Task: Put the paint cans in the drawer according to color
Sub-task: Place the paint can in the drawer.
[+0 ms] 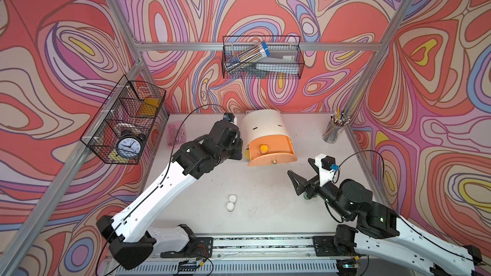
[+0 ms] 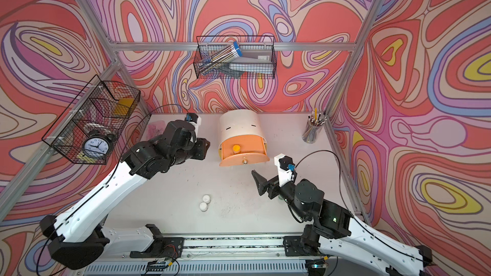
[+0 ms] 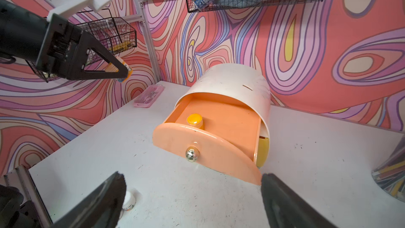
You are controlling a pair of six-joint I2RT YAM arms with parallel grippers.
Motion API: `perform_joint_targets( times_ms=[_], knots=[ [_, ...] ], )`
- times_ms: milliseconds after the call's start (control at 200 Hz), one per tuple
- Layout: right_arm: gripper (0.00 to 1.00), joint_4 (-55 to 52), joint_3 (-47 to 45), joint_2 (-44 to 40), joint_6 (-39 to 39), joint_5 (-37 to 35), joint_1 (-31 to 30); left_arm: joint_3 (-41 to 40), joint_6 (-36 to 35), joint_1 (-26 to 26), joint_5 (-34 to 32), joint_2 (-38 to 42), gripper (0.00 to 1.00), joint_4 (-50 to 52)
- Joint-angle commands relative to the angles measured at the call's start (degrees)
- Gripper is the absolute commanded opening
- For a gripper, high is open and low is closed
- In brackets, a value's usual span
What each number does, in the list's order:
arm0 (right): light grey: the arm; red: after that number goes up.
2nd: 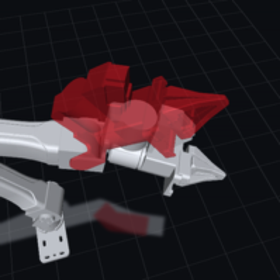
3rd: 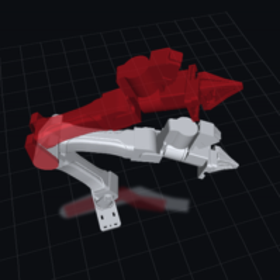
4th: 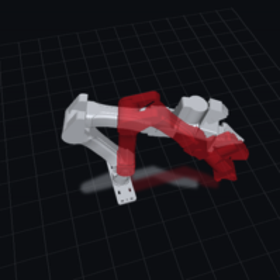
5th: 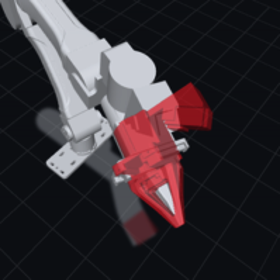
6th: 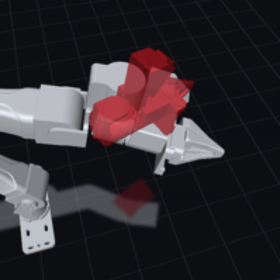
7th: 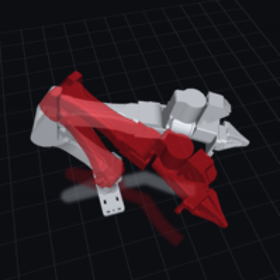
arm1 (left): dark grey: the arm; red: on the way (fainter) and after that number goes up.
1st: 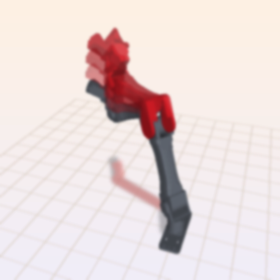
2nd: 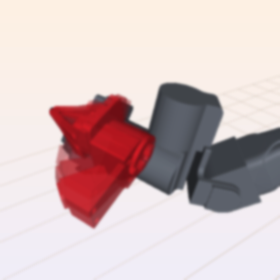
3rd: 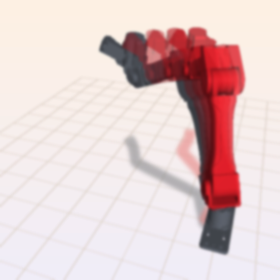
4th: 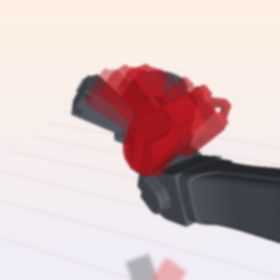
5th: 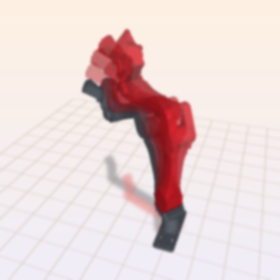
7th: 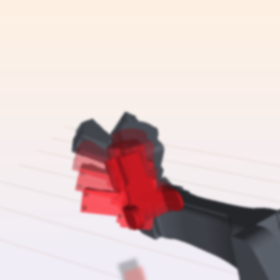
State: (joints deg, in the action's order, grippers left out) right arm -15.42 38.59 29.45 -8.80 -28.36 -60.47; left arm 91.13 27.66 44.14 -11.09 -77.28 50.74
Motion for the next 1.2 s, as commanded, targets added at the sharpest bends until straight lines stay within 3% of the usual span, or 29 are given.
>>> perform_joint_targets(
  times_ms=[0,255,476,686,1026,1197],
  knots=[
    [0.98,1.36,-1.62,-1.94,1.24,-3.08,-0.35,5.65,-1.91,2.70,4.91,-6.65,0.26,3.52],
    [0.98,1.36,-3.08,-4.12,1.16,-3.07,-0.35,15.79,-2.65,6.84,3.49,-18.79,0.27,2.78],
    [0.98,0.68,-3.26,-4.32,0.64,-1.97,-0.35,17.70,-1.66,6.94,2.56,-23.54,0.29,0.93],
    [0.98,0.39,-3.61,-5.15,0.21,-1.79,-0.38,17.85,-0.79,6.93,3.01,-26.63,0.38,-2.39],
    [0.98,-0.95,-3.34,-2.06,-0.74,-3.54,-0.36,15.14,-0.89,6.97,1.18,-24.48,0.66,-4.77],
    [0.98,-0.43,-3.04,4.61,-0.67,-4.25,-0.36,11.19,-2.22,6.97,-1.13,-18.93,0.68,-4.55]
  ],
)
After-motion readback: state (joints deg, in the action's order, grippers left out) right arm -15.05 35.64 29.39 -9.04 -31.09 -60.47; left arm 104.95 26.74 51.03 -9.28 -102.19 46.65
